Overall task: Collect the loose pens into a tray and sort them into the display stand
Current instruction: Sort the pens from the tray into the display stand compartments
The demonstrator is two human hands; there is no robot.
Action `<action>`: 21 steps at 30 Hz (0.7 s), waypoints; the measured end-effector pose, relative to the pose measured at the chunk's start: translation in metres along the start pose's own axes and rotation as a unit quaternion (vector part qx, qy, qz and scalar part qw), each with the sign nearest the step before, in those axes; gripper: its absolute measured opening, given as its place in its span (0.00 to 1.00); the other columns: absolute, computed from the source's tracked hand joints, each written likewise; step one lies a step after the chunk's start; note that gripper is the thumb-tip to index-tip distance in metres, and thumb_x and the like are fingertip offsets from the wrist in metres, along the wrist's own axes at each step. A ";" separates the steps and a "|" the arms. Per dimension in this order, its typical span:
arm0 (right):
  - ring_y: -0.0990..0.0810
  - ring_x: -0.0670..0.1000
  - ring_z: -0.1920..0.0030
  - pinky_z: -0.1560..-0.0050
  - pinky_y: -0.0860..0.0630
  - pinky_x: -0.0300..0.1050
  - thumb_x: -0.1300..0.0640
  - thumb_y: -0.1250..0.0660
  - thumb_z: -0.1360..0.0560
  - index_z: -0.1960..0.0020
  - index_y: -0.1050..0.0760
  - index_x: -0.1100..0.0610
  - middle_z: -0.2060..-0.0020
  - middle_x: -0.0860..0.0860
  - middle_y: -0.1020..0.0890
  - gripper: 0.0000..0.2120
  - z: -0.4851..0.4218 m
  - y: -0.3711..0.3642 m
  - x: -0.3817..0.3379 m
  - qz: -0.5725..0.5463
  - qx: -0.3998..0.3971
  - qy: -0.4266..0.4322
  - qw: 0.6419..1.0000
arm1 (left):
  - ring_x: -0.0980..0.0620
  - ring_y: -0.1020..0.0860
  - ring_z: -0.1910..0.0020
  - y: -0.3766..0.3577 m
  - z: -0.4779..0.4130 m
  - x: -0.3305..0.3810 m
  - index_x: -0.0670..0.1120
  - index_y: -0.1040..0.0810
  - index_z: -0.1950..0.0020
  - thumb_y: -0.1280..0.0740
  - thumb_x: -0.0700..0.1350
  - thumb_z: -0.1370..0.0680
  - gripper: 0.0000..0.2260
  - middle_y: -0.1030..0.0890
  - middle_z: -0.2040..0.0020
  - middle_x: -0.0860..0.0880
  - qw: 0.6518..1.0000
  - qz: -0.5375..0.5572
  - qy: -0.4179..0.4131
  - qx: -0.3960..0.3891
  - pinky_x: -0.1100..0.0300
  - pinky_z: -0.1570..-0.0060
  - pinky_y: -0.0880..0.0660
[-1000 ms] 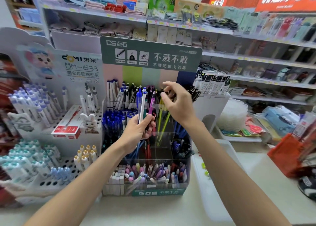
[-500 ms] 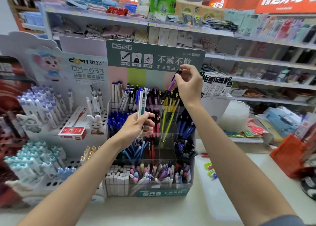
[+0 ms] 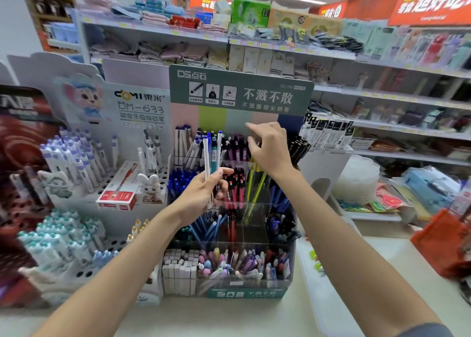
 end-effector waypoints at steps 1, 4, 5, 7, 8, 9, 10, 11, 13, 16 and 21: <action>0.24 0.53 0.47 0.44 0.33 0.46 0.59 0.33 0.23 0.38 0.20 0.57 0.53 0.47 0.16 0.14 0.003 0.007 -0.005 -0.055 0.019 -0.008 0.998 | 0.56 0.30 0.67 -0.002 -0.001 0.001 0.45 0.25 0.34 0.44 0.50 0.15 0.15 0.26 0.62 0.50 1.000 0.006 -0.001 -0.004 0.64 0.70 0.31; 0.21 0.50 0.54 0.47 0.24 0.43 0.58 0.31 0.23 0.36 0.22 0.57 0.59 0.42 0.19 0.16 0.009 0.004 -0.023 -0.208 -0.042 -0.033 0.977 | 0.56 0.30 0.67 -0.012 -0.005 0.005 0.45 0.25 0.34 0.43 0.51 0.16 0.16 0.26 0.61 0.50 1.000 -0.005 -0.007 -0.020 0.64 0.71 0.32; 0.19 0.49 0.55 0.49 0.22 0.42 0.58 0.31 0.23 0.35 0.23 0.56 0.58 0.45 0.18 0.17 0.011 0.001 -0.030 -0.235 -0.065 -0.035 0.969 | 0.56 0.30 0.66 -0.017 -0.007 0.006 0.45 0.25 0.34 0.42 0.52 0.16 0.16 0.26 0.60 0.49 0.999 -0.011 -0.010 -0.029 0.63 0.71 0.32; 0.18 0.49 0.57 0.51 0.20 0.43 0.60 0.30 0.24 0.35 0.23 0.56 0.58 0.51 0.17 0.17 0.013 -0.002 -0.035 -0.254 -0.076 -0.038 0.964 | 0.56 0.28 0.65 -0.024 -0.008 0.007 0.46 0.25 0.34 0.42 0.52 0.16 0.16 0.25 0.58 0.47 0.999 -0.014 -0.013 -0.034 0.63 0.70 0.30; 0.18 0.50 0.58 0.51 0.19 0.46 0.60 0.29 0.24 0.36 0.23 0.56 0.58 0.52 0.17 0.17 0.012 -0.002 -0.033 -0.254 -0.064 -0.044 0.964 | 0.56 0.26 0.64 -0.024 -0.008 0.008 0.47 0.24 0.34 0.42 0.53 0.17 0.16 0.24 0.56 0.47 0.999 -0.018 -0.012 -0.026 0.63 0.70 0.29; 0.18 0.50 0.58 0.51 0.19 0.49 0.60 0.29 0.24 0.37 0.22 0.57 0.59 0.51 0.17 0.16 0.011 -0.001 -0.030 -0.257 -0.048 -0.054 0.964 | 0.56 0.25 0.64 -0.021 -0.008 0.010 0.47 0.24 0.34 0.42 0.53 0.16 0.16 0.22 0.54 0.46 1.000 -0.027 -0.013 -0.011 0.64 0.70 0.28; 0.18 0.50 0.58 0.51 0.19 0.52 0.60 0.29 0.24 0.37 0.22 0.58 0.59 0.51 0.17 0.15 0.010 0.000 -0.026 -0.265 -0.030 -0.066 0.962 | 0.57 0.23 0.63 -0.015 -0.007 0.012 0.47 0.23 0.34 0.42 0.53 0.16 0.16 0.21 0.53 0.47 0.999 -0.035 -0.012 0.006 0.64 0.70 0.28; 0.18 0.51 0.57 0.51 0.19 0.53 0.61 0.30 0.24 0.37 0.22 0.58 0.58 0.51 0.17 0.16 0.009 0.003 -0.023 -0.275 -0.010 -0.079 0.958 | 0.57 0.22 0.63 -0.007 -0.006 0.014 0.47 0.23 0.35 0.42 0.53 0.16 0.16 0.19 0.52 0.47 0.999 -0.038 -0.010 0.025 0.65 0.71 0.28; 0.17 0.51 0.53 0.48 0.19 0.52 0.61 0.29 0.24 0.36 0.23 0.58 0.54 0.51 0.17 0.17 0.006 0.013 -0.018 -0.296 0.049 -0.109 0.948 | 0.57 0.21 0.64 0.015 -0.001 0.017 0.47 0.23 0.36 0.43 0.51 0.15 0.14 0.18 0.50 0.46 0.997 -0.047 -0.006 0.066 0.66 0.72 0.29; 0.17 0.49 0.56 0.52 0.17 0.52 0.62 0.29 0.25 0.42 0.26 0.58 0.57 0.50 0.18 0.13 -0.004 0.025 -0.023 -0.343 0.128 -0.137 0.921 | 0.57 0.24 0.69 0.047 0.009 0.019 0.45 0.23 0.36 0.44 0.49 0.15 0.14 0.18 0.56 0.47 0.993 -0.048 -0.012 0.105 0.67 0.74 0.33; 0.17 0.48 0.58 0.54 0.18 0.48 0.64 0.29 0.25 0.47 0.28 0.61 0.58 0.48 0.20 0.10 -0.032 0.014 -0.068 -0.315 0.165 -0.067 0.932 | 0.58 0.34 0.76 0.080 0.024 0.023 0.42 0.26 0.40 0.44 0.47 0.15 0.11 0.24 0.68 0.50 0.992 -0.010 -0.026 0.124 0.68 0.77 0.41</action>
Point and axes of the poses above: each hand's wrist, its own z-axis away from the middle knuckle, its own y-axis out of the back of the hand, x = y × z, the point moved 8 cm from there along -z, towards the middle knuckle
